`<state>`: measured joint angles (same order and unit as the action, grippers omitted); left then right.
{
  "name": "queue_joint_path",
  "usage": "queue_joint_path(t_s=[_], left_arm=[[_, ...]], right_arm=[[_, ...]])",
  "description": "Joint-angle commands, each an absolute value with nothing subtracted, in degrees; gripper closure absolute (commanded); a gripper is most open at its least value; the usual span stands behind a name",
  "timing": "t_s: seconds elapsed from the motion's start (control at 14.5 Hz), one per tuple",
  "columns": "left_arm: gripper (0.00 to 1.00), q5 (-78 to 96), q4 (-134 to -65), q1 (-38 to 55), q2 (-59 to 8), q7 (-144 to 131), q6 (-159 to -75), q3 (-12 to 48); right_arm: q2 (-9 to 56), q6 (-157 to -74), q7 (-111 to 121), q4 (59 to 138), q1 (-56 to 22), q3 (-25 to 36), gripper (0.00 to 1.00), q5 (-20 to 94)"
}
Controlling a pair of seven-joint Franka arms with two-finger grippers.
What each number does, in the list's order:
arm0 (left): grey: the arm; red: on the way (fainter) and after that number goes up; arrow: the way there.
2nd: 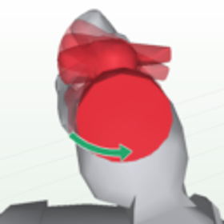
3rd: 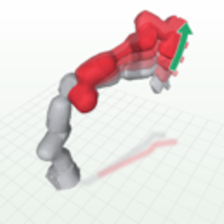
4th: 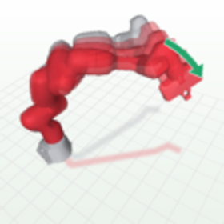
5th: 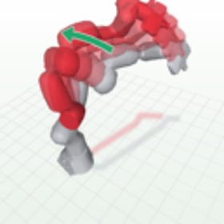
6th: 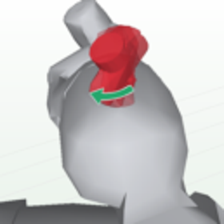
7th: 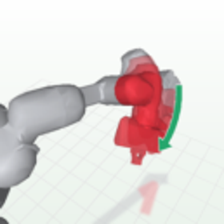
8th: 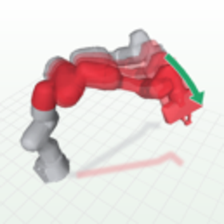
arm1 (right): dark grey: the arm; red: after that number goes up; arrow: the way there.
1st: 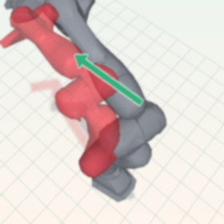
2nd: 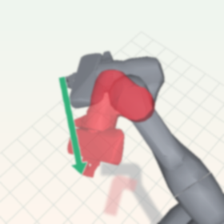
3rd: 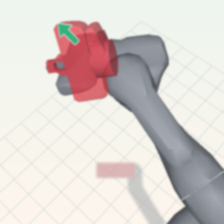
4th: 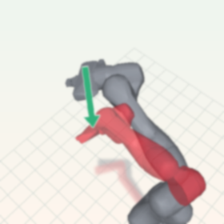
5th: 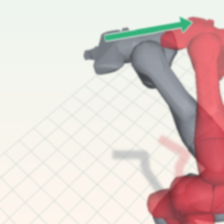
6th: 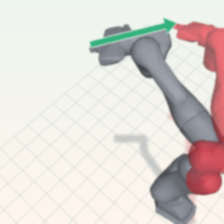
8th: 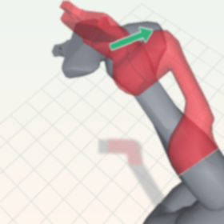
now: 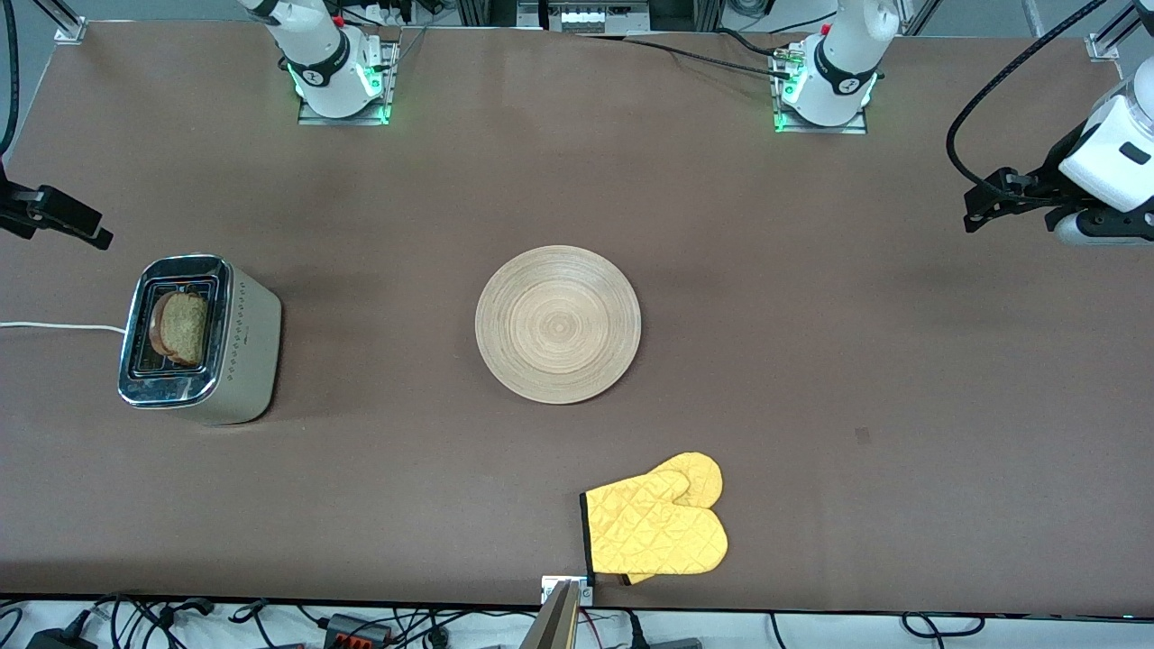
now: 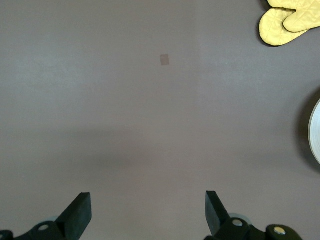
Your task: Move plate and put bread in toaster
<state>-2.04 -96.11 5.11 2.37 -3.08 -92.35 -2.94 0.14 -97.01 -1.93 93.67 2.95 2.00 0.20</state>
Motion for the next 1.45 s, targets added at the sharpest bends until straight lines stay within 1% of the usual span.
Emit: queue_joint_path(t_s=[0.0,0.14,0.28,0.41,1.38], left_arm=[[0.00,-1.8,-94.3,5.2,1.5,-2.8,-91.3,-2.9],[0.00,-1.8,-94.3,5.2,1.5,-2.8,-91.3,-3.0],[0.00,-1.8,-94.2,5.2,1.5,-2.8,-91.3,-2.9],[0.00,-1.8,-94.3,5.2,1.5,-2.8,-91.2,-2.9],[0.00,-1.8,-94.3,5.2,1.5,-2.8,-91.2,-2.9]], right_arm=[[-3.5,-100.4,2.6,98.4,3.6,-1.6,0.00,-0.9],[-3.3,-99.7,3.1,98.3,4.7,-1.7,0.00,-0.4],[-1.3,-96.7,2.9,96.1,4.8,-1.5,0.00,-0.4],[-1.0,-93.9,2.4,94.7,4.7,-1.5,0.00,-1.0],[-0.5,-93.7,3.3,94.7,4.7,-1.5,0.00,-1.3]])
